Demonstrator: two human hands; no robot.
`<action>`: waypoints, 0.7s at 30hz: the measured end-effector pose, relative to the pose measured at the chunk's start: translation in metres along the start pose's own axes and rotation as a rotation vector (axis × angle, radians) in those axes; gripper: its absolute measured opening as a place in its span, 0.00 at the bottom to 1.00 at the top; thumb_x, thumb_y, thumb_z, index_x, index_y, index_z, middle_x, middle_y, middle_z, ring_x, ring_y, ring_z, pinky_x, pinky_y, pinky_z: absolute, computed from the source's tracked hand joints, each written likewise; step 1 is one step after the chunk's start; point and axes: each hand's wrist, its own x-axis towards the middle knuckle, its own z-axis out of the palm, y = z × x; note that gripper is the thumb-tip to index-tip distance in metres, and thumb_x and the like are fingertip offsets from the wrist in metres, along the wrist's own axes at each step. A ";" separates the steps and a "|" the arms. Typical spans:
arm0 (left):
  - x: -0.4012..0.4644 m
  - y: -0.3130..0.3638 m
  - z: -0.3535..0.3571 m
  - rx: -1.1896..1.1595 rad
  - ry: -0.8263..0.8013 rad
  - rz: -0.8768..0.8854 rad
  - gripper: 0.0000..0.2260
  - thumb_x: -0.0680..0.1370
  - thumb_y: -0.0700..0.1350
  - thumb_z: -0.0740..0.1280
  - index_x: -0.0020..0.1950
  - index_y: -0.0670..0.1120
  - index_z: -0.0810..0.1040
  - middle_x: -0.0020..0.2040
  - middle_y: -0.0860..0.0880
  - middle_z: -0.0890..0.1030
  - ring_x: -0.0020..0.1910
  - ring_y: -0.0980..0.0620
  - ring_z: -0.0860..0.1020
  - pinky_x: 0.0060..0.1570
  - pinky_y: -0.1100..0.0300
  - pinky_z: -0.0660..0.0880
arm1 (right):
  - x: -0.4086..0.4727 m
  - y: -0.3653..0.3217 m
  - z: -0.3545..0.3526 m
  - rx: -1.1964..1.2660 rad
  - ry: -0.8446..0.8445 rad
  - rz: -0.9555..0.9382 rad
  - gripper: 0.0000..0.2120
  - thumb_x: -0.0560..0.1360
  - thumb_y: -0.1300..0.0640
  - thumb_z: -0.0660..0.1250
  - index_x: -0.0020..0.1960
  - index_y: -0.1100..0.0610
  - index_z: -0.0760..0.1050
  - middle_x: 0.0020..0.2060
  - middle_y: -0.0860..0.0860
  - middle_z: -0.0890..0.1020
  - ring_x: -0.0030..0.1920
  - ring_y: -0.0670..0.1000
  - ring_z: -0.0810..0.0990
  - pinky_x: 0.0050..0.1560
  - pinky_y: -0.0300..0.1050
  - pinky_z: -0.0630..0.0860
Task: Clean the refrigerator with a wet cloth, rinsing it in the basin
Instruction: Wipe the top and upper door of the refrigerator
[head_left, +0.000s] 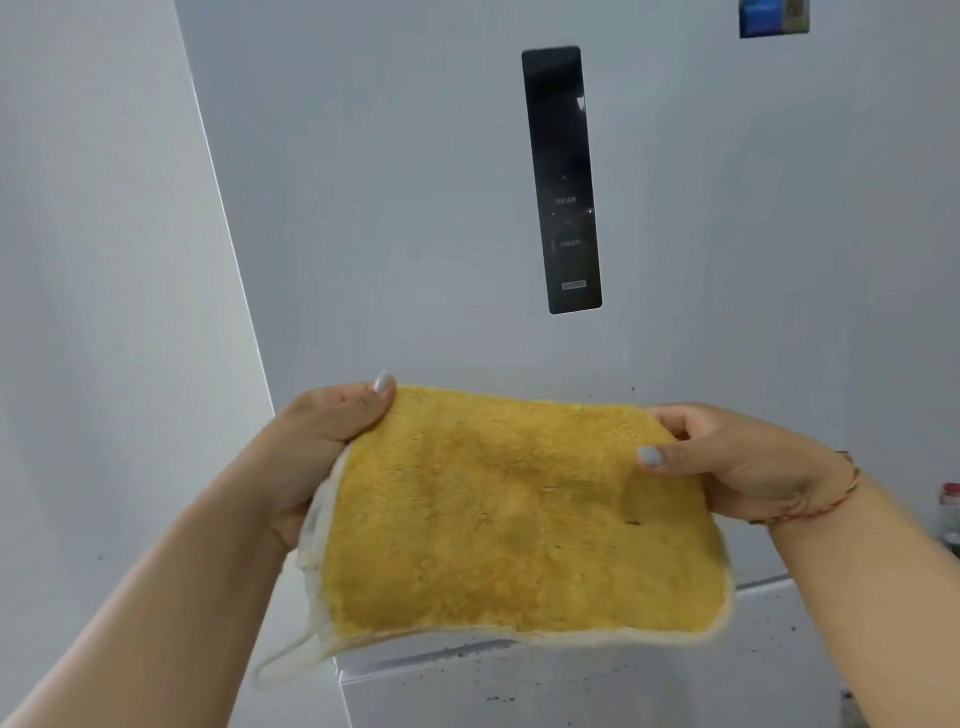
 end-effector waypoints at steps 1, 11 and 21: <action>-0.001 0.001 -0.004 0.013 0.018 -0.015 0.21 0.72 0.52 0.67 0.49 0.33 0.79 0.38 0.39 0.79 0.34 0.44 0.79 0.33 0.54 0.79 | -0.002 -0.001 -0.005 -0.023 0.040 0.020 0.33 0.49 0.48 0.85 0.49 0.64 0.81 0.46 0.59 0.84 0.46 0.57 0.84 0.43 0.47 0.81; 0.004 -0.009 0.019 0.208 0.037 0.026 0.17 0.74 0.52 0.67 0.33 0.39 0.76 0.31 0.43 0.73 0.31 0.48 0.72 0.32 0.60 0.72 | 0.011 -0.017 0.031 0.206 0.332 0.072 0.16 0.64 0.58 0.71 0.46 0.67 0.77 0.34 0.60 0.80 0.30 0.53 0.81 0.32 0.44 0.80; 0.003 -0.025 0.060 0.210 -0.019 0.088 0.10 0.73 0.49 0.73 0.44 0.42 0.84 0.41 0.40 0.84 0.40 0.42 0.82 0.45 0.50 0.79 | 0.029 0.008 0.086 0.131 0.478 -0.036 0.24 0.80 0.47 0.54 0.41 0.54 0.85 0.36 0.52 0.70 0.34 0.48 0.69 0.30 0.42 0.67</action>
